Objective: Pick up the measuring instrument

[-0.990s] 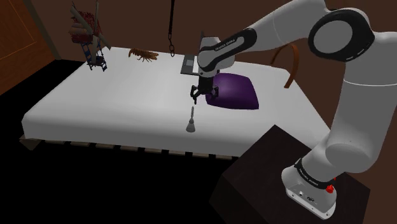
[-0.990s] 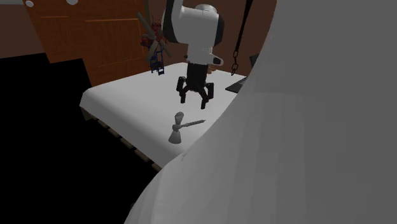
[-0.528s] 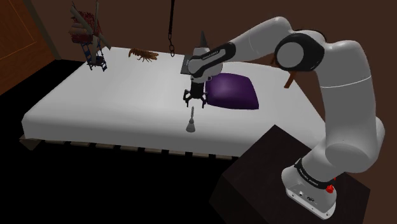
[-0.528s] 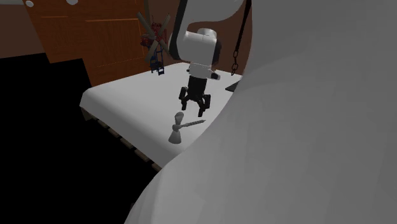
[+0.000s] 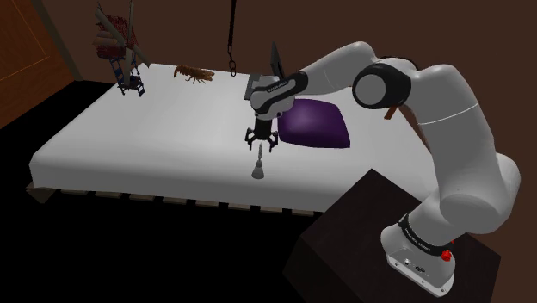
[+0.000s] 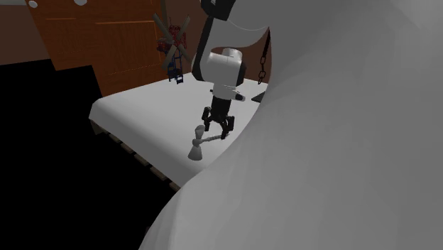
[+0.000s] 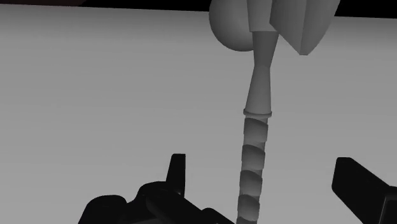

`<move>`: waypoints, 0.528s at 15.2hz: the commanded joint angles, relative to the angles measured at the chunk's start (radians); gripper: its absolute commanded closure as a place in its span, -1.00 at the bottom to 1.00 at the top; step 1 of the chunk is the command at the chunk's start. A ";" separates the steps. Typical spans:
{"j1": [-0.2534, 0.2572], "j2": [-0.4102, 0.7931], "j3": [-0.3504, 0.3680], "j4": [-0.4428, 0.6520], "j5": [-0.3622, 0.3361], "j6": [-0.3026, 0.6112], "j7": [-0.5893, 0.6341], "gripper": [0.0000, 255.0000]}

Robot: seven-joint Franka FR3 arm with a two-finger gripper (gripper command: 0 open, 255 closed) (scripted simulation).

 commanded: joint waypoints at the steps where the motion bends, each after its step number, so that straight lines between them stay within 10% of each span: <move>1: 0.000 0.019 0.000 0.004 0.001 0.015 -0.004 -1.00; 3: 0.000 0.025 0.000 0.007 0.001 0.019 -0.004 -1.00; 4: 0.000 0.025 0.000 0.006 0.001 0.019 -0.004 1.00; 8: 0.000 0.025 0.000 0.006 0.001 0.019 -0.005 1.00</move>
